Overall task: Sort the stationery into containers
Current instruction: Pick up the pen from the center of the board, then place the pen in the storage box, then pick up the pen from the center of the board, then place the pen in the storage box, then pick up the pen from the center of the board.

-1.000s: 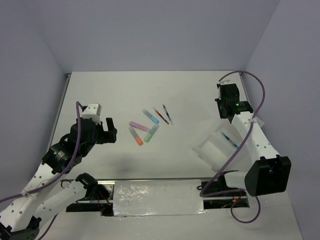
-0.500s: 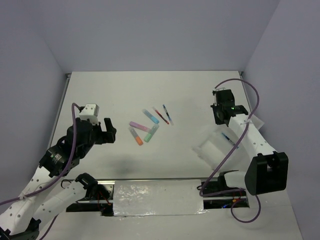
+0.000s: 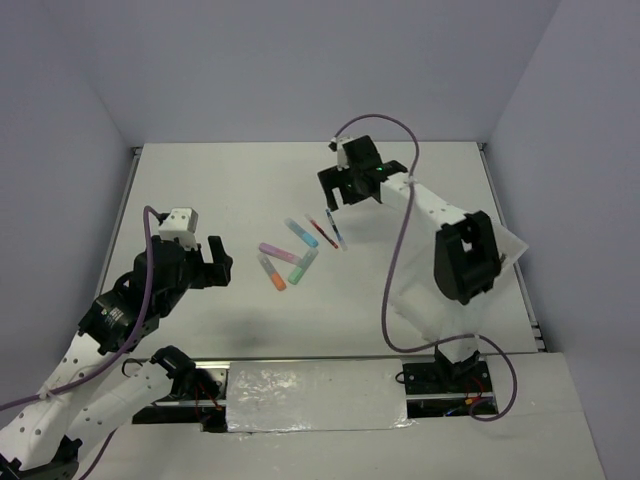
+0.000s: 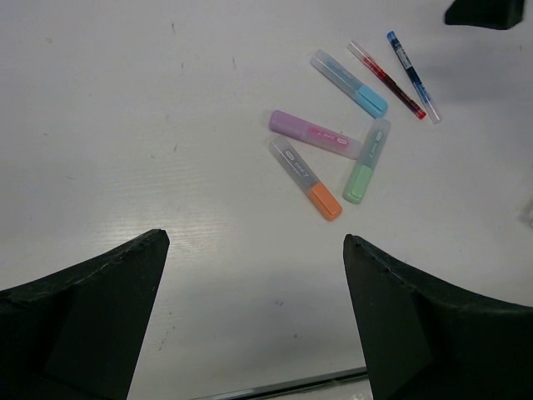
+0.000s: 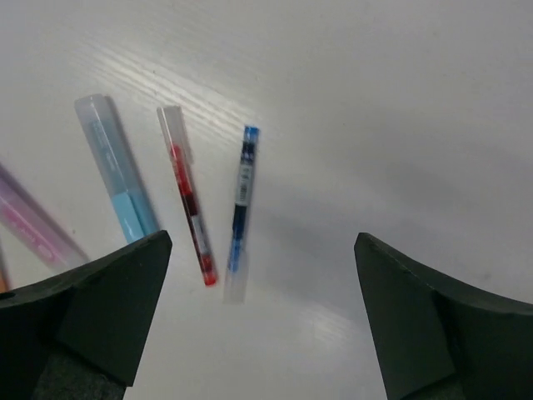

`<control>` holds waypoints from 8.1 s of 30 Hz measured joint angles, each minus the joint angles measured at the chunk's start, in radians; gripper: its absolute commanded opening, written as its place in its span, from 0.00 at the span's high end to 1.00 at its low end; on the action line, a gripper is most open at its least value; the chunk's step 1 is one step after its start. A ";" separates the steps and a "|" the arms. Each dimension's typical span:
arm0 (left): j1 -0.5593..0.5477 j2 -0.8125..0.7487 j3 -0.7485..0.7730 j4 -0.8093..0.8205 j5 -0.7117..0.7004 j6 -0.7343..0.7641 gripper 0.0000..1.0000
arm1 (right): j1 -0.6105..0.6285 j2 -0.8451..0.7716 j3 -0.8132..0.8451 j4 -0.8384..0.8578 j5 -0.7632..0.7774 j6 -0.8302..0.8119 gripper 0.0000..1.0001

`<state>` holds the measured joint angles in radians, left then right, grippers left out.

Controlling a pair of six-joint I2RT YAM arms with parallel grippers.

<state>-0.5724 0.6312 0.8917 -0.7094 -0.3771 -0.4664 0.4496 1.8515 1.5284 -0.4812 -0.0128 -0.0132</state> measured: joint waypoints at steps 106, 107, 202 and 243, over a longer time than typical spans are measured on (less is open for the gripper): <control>0.000 0.003 -0.011 0.006 -0.007 0.000 0.01 | 0.122 -0.417 -0.271 0.030 0.168 0.042 0.00; 0.000 0.003 -0.011 0.006 -0.011 -0.001 0.01 | 0.129 -0.337 -0.194 0.023 0.128 0.041 0.01; -0.002 0.109 -0.001 -0.005 -0.038 -0.021 0.01 | -0.214 -0.772 -0.561 -0.190 0.435 -0.005 0.00; 0.005 1.131 0.194 0.163 0.039 -0.642 1.00 | 0.091 -1.324 -0.593 -0.180 0.077 0.303 0.05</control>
<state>-0.5678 1.7622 1.0855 -0.5461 -0.3386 -1.1080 0.5407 0.5270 0.9356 -0.6617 0.0643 0.2901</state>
